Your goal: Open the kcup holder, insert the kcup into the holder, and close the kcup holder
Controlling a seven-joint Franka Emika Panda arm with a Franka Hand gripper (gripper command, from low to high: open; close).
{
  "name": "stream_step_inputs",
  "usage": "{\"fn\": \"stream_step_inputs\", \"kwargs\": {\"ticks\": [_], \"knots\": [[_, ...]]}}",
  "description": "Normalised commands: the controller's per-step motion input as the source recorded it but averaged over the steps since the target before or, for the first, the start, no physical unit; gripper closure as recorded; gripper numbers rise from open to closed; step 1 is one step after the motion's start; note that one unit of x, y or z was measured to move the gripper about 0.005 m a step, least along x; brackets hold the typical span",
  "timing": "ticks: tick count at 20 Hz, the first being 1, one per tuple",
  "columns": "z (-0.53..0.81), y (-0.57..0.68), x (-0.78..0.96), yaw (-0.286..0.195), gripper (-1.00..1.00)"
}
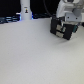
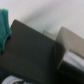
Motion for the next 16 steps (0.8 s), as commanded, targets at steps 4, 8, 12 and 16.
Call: {"fn": "stream_step_inputs", "kwargs": {"ticks": [4, 8, 12, 16], "knots": [[-0.13, 0.58, -0.91, 0.004, -1.00], [-0.08, 0.53, -0.69, 0.022, -1.00], [0.34, 0.25, -0.11, -0.009, -1.00], [0.32, 0.11, 0.02, -0.023, -1.00]]}}
